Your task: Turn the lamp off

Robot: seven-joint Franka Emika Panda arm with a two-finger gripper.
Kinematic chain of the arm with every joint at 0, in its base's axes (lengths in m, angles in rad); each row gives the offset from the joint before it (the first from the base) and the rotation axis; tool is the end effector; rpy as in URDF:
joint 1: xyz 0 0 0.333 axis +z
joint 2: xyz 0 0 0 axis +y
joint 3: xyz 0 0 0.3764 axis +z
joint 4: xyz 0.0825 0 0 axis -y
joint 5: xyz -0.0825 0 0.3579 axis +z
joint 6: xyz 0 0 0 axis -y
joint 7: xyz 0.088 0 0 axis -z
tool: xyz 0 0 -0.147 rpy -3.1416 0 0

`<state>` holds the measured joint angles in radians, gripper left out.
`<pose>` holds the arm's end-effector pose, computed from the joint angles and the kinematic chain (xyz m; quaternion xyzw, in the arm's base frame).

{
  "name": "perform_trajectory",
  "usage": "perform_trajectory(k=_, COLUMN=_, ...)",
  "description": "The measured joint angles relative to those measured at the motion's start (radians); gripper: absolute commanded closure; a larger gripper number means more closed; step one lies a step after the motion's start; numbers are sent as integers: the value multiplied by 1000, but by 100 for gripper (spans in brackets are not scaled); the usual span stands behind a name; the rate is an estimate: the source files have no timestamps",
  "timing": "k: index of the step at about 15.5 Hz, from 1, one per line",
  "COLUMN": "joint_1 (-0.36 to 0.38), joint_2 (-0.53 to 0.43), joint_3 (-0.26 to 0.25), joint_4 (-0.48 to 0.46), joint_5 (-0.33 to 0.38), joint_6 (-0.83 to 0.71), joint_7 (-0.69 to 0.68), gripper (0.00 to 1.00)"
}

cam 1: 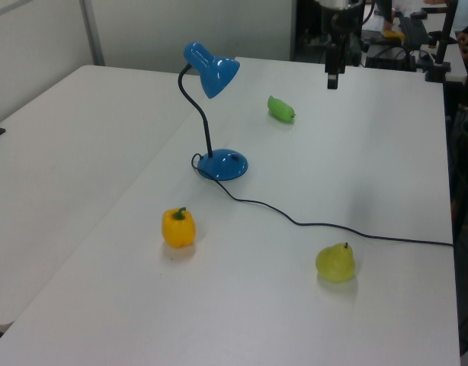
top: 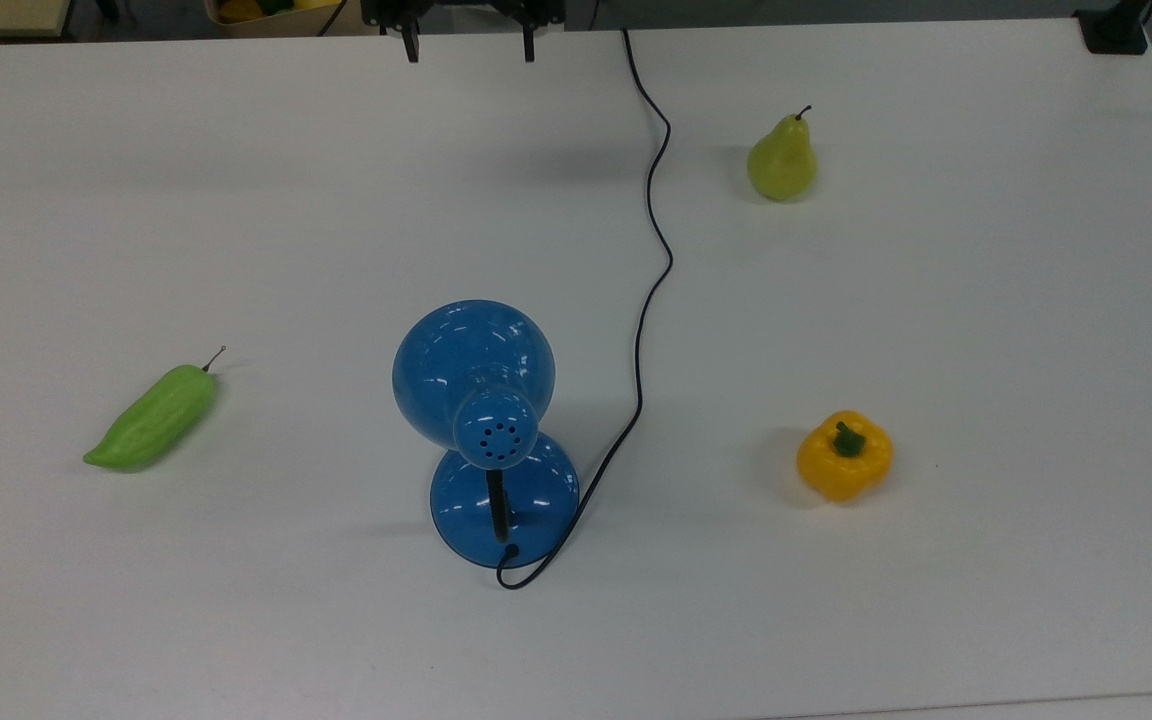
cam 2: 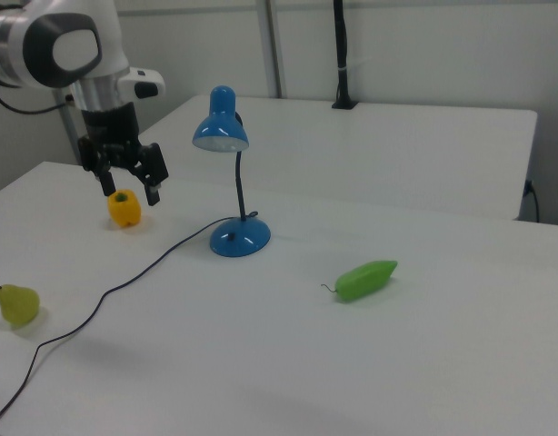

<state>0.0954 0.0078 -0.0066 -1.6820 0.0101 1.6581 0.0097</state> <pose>0.5317 0.0488 0.5985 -0.9991 -0.0390 0.0161 0.0042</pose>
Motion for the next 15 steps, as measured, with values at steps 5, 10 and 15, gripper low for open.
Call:
perform_trajectory(k=5, joint_1=-20, joint_2=-8, joint_3=-2, joint_4=63, joint_5=45, joint_6=-20, joint_7=0, gripper=0)
perform_trajectory(k=10, joint_1=-21, joint_2=-9, joint_3=-1, joint_4=70, joint_5=45, joint_6=-19, joint_7=2, gripper=0)
perform_trajectory(k=15, joint_1=-21, joint_2=-16, joint_3=-9, joint_4=78, joint_5=45, joint_6=91, joint_7=6, gripper=0)
